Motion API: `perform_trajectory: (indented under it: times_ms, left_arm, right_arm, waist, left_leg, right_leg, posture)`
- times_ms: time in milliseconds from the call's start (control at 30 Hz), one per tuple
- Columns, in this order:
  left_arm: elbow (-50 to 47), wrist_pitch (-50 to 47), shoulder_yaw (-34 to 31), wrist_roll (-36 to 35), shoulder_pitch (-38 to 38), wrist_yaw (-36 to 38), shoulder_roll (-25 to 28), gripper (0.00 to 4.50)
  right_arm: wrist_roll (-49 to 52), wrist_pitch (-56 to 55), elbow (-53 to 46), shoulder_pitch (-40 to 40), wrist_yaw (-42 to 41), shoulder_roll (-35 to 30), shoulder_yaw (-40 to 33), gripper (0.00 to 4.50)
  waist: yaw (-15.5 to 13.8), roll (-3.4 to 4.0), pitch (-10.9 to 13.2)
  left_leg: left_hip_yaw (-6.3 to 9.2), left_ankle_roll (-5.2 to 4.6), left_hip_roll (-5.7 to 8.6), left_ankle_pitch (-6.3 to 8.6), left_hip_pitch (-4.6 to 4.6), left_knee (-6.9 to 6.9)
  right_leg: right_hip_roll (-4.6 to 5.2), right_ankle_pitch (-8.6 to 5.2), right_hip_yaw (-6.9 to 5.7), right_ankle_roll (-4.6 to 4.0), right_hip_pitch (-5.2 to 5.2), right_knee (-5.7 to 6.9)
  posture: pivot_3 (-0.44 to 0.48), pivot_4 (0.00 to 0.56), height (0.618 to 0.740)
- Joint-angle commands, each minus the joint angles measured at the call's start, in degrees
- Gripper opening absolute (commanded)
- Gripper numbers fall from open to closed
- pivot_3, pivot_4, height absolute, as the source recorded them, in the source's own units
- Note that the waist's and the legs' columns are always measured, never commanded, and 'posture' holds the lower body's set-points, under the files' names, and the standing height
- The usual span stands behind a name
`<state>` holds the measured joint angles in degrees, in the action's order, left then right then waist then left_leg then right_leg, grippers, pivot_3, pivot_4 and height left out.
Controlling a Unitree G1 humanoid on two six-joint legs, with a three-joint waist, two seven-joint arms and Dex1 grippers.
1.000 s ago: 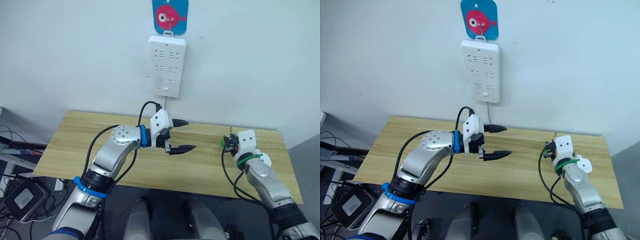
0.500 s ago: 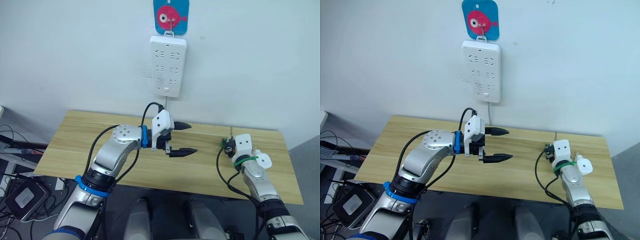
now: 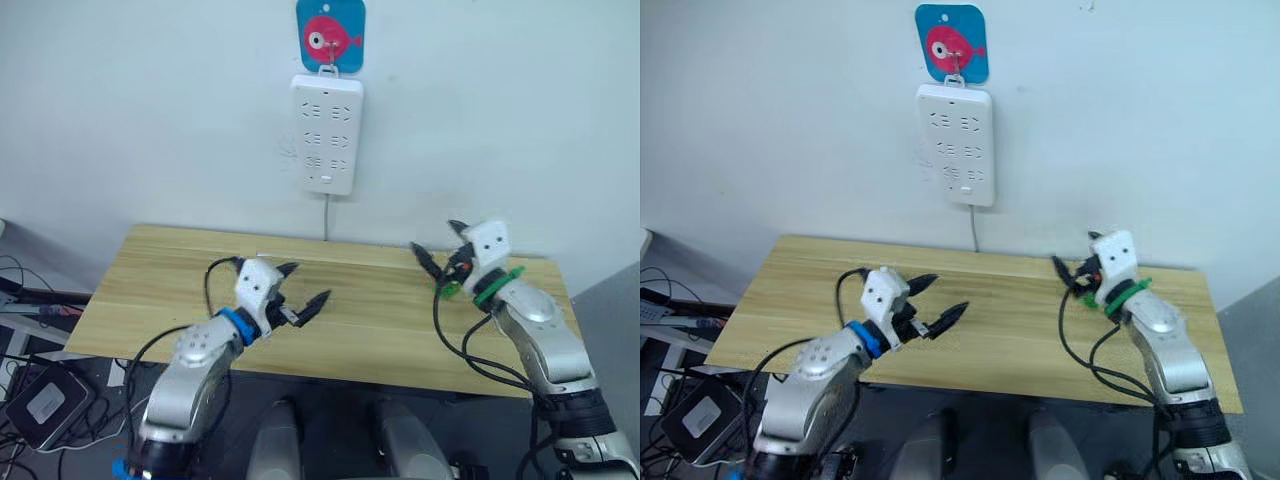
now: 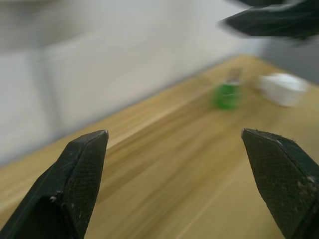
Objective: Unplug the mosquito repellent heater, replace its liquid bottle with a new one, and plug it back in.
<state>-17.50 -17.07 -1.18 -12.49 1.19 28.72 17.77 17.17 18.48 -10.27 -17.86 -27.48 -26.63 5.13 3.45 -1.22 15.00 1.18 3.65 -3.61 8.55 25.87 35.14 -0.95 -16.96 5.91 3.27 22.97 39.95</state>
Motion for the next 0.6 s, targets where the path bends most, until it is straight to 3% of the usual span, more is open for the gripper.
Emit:
perform_trajectory:
  times_ms: [33, 233, 367, 600]
  left_arm:
    - [1.6, 5.2, -6.8, 3.4, 5.1, -11.9, -4.6, 4.5]
    - [18.2, 18.3, -9.1, 5.8, 3.6, -16.6, -8.4, 4.5]
    - [32.2, 26.2, -8.4, 5.5, -4.6, -14.7, -8.9, 4.5]
    - [53.9, 36.0, -8.9, 5.3, -18.3, -11.4, -7.4, 4.5]
  right_arm:
    - [4.5, 6.8, -3.6, -5.8, -8.2, 0.9, 4.8, 4.41]
    - [3.4, 10.1, -0.4, -14.1, -13.5, 5.4, 11.1, 4.41]
    - [2.8, 11.5, -0.6, -15.3, -15.0, 6.3, 13.0, 4.41]
    - [3.3, 16.1, -5.7, -13.6, -16.2, 4.7, 12.7, 4.41]
  waist:
    - [-0.3, -0.05, 0.1]
    - [-2.8, -0.12, 0.5]
    - [-4.0, -0.31, 0.9]
    - [-3.7, -0.36, 1.6]
  left_leg:
    - [-0.01, 0.0, 0.0, 0.0, 0.0, 0.0]
    - [0.06, 0.01, 0.06, 0.01, 0.06, -0.03]
    - [0.07, 0.02, 0.07, 0.01, 0.15, -0.07]
    - [0.1, 0.03, 0.06, 0.02, 0.28, -0.25]
  right_leg:
    - [0.01, -0.02, 0.0, -0.03, 0.0, 0.0]
    - [0.02, -0.11, -0.14, -0.16, 0.02, -0.07]
    - [0.04, -0.11, -0.21, -0.15, 0.04, -0.22]
    - [0.03, -0.06, -0.29, -0.16, 0.19, -0.2]
  posture:
    - [0.042, 0.301, 0.74]
    - [0.082, 0.323, 0.74]
    - [0.096, 0.339, 0.74]
    - [0.052, 0.347, 0.74]
